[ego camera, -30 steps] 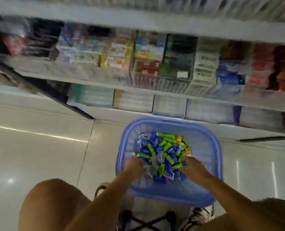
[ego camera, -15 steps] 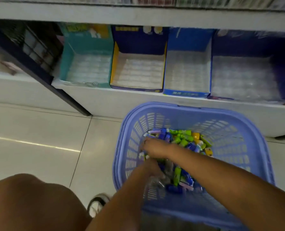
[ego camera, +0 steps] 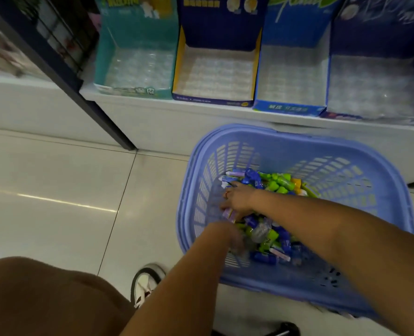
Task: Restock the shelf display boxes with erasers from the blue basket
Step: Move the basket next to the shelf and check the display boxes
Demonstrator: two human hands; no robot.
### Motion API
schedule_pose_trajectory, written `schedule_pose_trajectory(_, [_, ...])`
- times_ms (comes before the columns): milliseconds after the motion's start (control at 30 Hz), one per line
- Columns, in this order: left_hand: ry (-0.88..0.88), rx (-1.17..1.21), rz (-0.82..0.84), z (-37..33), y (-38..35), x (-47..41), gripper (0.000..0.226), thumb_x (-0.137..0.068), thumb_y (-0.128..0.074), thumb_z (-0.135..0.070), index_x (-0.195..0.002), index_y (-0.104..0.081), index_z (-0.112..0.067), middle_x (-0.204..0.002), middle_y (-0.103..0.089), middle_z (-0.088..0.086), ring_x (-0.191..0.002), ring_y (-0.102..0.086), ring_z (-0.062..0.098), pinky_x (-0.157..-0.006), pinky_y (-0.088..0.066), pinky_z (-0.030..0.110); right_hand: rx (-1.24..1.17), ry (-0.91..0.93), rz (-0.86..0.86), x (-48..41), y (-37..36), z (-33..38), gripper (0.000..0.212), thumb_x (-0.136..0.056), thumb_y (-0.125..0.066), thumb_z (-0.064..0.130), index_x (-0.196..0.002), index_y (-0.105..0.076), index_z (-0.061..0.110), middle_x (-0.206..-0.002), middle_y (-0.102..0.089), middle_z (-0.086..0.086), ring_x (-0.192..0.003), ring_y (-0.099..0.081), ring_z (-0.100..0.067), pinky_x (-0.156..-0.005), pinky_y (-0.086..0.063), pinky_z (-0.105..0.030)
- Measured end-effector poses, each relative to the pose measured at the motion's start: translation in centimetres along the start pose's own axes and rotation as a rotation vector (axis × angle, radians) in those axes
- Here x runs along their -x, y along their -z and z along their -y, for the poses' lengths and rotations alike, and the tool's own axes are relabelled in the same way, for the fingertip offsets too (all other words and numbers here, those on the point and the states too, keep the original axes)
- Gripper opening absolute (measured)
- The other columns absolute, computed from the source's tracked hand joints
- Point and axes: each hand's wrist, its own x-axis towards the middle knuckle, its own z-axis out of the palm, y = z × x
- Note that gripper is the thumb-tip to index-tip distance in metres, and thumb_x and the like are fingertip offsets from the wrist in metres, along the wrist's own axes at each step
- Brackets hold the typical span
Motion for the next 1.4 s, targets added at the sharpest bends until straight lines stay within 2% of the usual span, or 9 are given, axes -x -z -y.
schedule_pose_trajectory(300, [-0.037, -0.030, -0.221, -1.2, 0.0, -0.7, 0.058, -0.082, -0.071, -0.027, -0.132, -0.048, -0.007, -0.125, -0.058, 0.017, -0.110, -0.059, 0.030, -0.084, -0.046, 0.030, -0.025, -0.282, -0.094, 10.2, -4.3, -4.3, 0.045, -0.099, -0.028, 0.045, -0.139, -0.042, 0.030, -0.140, -0.046, -0.008, -0.134, -0.030, -0.024, -0.114, -0.015, -0.048])
schedule_pose_trajectory(433, [-0.076, -0.114, -0.227, -2.2, -0.9, -0.3, 0.080, -0.064, -0.086, -0.032, -0.131, -0.047, -0.011, -0.127, -0.058, 0.012, -0.112, -0.058, 0.029, -0.092, -0.049, 0.035, -0.082, -0.363, 0.094, 15.8, -6.6, -6.1, 0.055, -0.098, -0.024, 0.055, -0.149, -0.011, 0.040, -0.159, -0.012, -0.001, -0.145, -0.013, -0.028, -0.115, -0.016, -0.043])
schedule_pose_trajectory(567, [-0.097, -0.390, -0.195, -3.3, -0.5, -0.6, 0.066, -0.074, -0.078, -0.037, -0.128, -0.053, -0.009, -0.128, -0.057, 0.014, -0.114, -0.056, 0.031, -0.089, -0.045, 0.036, -0.243, -0.480, 0.223, 17.5, -7.0, -6.7, 0.059, -0.097, -0.034, 0.053, -0.149, -0.012, 0.038, -0.158, -0.015, -0.010, -0.143, -0.017, -0.031, -0.115, -0.019, -0.046])
schedule_pose_trajectory(700, [-0.037, -0.496, -0.220, -2.1, 0.7, -0.5, 0.049, -0.080, -0.072, -0.036, -0.116, -0.060, -0.004, -0.118, -0.063, 0.016, -0.107, -0.060, 0.032, -0.084, -0.048, 0.037, -0.161, -0.335, -0.107, 14.8, -5.2, -4.3, 0.057, -0.084, -0.061, 0.046, -0.131, -0.044, 0.020, -0.137, -0.042, -0.007, -0.124, -0.039, -0.028, -0.095, -0.038, -0.038])
schedule_pose_trajectory(867, [0.171, -0.432, -0.368, 0.4, 3.5, 0.0, 0.031, -0.095, -0.049, -0.013, -0.125, -0.055, -0.006, -0.132, -0.054, 0.013, -0.123, -0.052, 0.031, -0.098, -0.044, 0.041, -0.241, -0.210, -0.009, 12.5, -6.9, -1.2, 0.069, -0.088, -0.059, 0.013, -0.146, -0.023, 0.015, -0.139, -0.040, -0.012, -0.116, -0.050, -0.031, -0.069, -0.044, -0.036])
schedule_pose_trajectory(967, [0.158, -0.354, -0.375, 1.1, 4.8, -0.3, 0.023, -0.094, -0.050, -0.007, -0.114, -0.059, 0.001, -0.124, -0.056, 0.019, -0.114, -0.056, 0.031, -0.094, -0.046, 0.034, -0.387, -0.260, -0.059, 11.7, -7.1, -1.4, 0.055, -0.087, -0.057, 0.011, -0.137, -0.036, 0.016, -0.128, -0.047, -0.012, -0.102, -0.056, -0.030, -0.060, -0.039, -0.033])
schedule_pose_trajectory(1033, [0.148, -0.313, -0.306, 0.8, 4.9, -0.2, 0.015, -0.093, -0.053, -0.007, -0.095, -0.061, 0.005, -0.104, -0.060, 0.024, -0.095, -0.060, 0.030, -0.081, -0.049, 0.026, -0.627, -0.320, -0.114, 10.6, -6.3, -0.7, 0.043, -0.086, -0.054, 0.014, -0.129, -0.045, 0.018, -0.122, -0.049, -0.011, -0.096, -0.056, -0.029, -0.064, -0.041, -0.033])
schedule_pose_trajectory(1167, [0.122, -0.195, -0.279, 0.2, 5.7, -0.3, 0.016, -0.094, -0.053, -0.012, -0.093, -0.063, 0.000, -0.124, -0.056, 0.026, -0.118, -0.053, 0.035, -0.096, -0.043, 0.040, -0.932, -0.384, -0.079, 8.4, -4.6, 1.5, 0.037, -0.087, -0.053, 0.015, -0.124, -0.054, 0.019, -0.122, -0.046, -0.010, -0.108, -0.053, -0.029, -0.086, -0.047, -0.035])
schedule_pose_trajectory(1400, [0.176, 0.131, -0.228, 0.0, 6.7, -2.4, 0.048, -0.092, -0.056, -0.019, -0.133, -0.046, 0.005, -0.129, -0.052, 0.027, -0.116, -0.056, 0.036, -0.084, -0.050, 0.042, -1.209, -0.506, 0.104, 4.8, -4.8, 6.4, 0.050, -0.091, -0.053, 0.027, -0.137, -0.044, 0.009, -0.136, -0.050, -0.013, -0.118, -0.053, -0.029, -0.090, -0.047, -0.032])
